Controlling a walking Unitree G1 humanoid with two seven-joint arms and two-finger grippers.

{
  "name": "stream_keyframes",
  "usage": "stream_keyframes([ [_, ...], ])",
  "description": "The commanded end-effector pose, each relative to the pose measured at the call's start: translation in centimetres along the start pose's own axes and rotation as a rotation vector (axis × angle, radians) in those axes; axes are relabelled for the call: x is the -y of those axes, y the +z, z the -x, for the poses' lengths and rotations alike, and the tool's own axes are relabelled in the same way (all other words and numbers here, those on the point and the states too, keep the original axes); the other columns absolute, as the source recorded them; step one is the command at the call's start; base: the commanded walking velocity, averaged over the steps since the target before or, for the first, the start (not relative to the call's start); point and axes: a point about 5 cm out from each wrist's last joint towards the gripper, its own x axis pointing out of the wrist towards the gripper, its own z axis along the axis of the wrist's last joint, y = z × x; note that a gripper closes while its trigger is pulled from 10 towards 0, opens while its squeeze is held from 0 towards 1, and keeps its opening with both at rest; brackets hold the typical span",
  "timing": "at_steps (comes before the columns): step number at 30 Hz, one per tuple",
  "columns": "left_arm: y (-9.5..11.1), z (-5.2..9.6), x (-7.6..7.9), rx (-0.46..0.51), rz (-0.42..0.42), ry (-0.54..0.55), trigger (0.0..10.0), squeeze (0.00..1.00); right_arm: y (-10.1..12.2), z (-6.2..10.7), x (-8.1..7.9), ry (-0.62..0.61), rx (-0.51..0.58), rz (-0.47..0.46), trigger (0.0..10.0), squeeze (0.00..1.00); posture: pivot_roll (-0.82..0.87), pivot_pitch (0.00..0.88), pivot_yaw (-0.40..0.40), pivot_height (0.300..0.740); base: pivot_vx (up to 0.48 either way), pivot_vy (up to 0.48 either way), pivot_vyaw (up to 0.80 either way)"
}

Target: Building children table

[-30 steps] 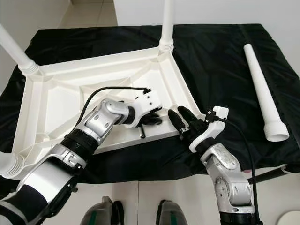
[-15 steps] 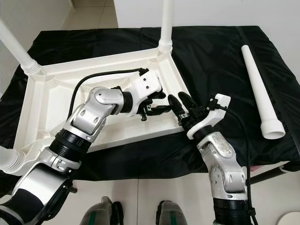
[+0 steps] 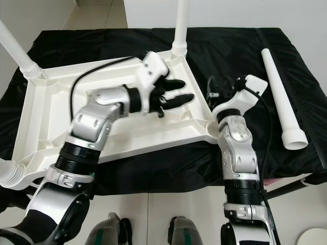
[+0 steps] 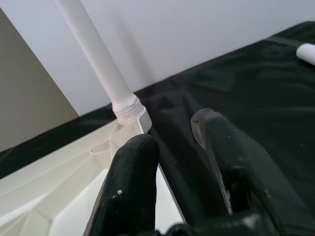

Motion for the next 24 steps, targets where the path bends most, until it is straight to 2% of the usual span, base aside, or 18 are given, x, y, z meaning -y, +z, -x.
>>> stream_keyframes([
  [1,-0.2,0.9,-2.6,0.006,0.032,0.418,10.0,0.0,-0.2,-0.5,-0.2,-0.028,-0.006,0.01,10.0,0.0,-0.16,0.065,-0.011,0.74,0.0,0.0,0.0],
  [2,-0.3,1.4,-3.2,0.012,0.039,0.463,10.0,0.0,-0.2,-0.8,-0.4,-0.044,-0.005,0.018,10.0,0.0,-0.16,0.065,-0.011,0.74,0.0,0.0,0.0],
  [3,-0.3,1.4,-3.2,0.012,0.039,0.463,10.0,0.0,-0.2,-0.8,-0.4,-0.044,-0.005,0.018,10.0,0.0,-0.16,0.065,-0.011,0.74,0.0,0.0,0.0],
  [5,-0.5,2.1,-4.1,0.029,0.067,0.556,10.0,0.0,-0.4,-1.4,-0.5,-0.102,-0.018,0.021,10.0,0.0,-0.16,0.064,-0.014,0.74,0.0,0.0,0.0],
  [6,-0.5,2.1,-4.1,0.029,0.067,0.556,10.0,0.0,-0.4,-1.4,-0.5,-0.102,-0.018,0.021,10.0,0.0,-0.16,0.064,-0.014,0.74,0.0,0.0,0.0],
  [7,-0.6,2.5,-4.5,0.046,0.087,0.61,10.0,0.0,-0.4,-1.7,-0.6,-0.116,-0.019,0.026,10.0,0.0,-0.15,0.063,-0.016,0.74,0.0,0.0,0.0],
  [9,-1.0,2.9,-5.0,0.077,0.116,0.694,10.0,0.0,0.1,-2.2,-1.3,-0.109,0.023,0.056,10.0,0.0,-0.15,0.06,-0.014,0.74,0.0,0.0,0.0],
  [14,-1.6,2.9,-4.7,0.094,0.135,0.746,10.0,0.0,0.7,-2.0,-2.2,-0.084,0.082,0.093,10.0,0.0,-0.15,0.058,-0.014,0.74,0.0,0.0,0.0],
  [15,-2.0,3.1,-4.5,0.091,0.102,0.784,10.0,0.0,0.8,-1.8,-2.6,-0.061,0.093,0.088,10.0,0.0,-0.16,0.059,-0.01,0.74,0.0,0.0,0.0],
  [20,-3.0,3.4,-3.9,0.095,0.084,0.841,10.0,0.0,0.6,-1.1,-2.9,-0.045,0.111,0.076,10.0,0.0,-0.16,0.057,-0.005,0.74,0.0,0.0,0.0],
  [22,-3.4,3.9,-3.4,0.149,0.14,0.876,10.0,0.0,0.1,-0.5,-2.9,-0.053,0.116,0.078,10.0,0.0,-0.16,0.055,-0.002,0.74,0.0,0.0,0.0],
  [24,-3.2,4.2,-3.2,0.187,0.147,0.884,10.0,0.0,0.0,-0.2,-3.1,-0.035,0.13,0.086,10.0,0.0,-0.16,0.05,0.0,0.74,0.0,0.0,0.0],
])
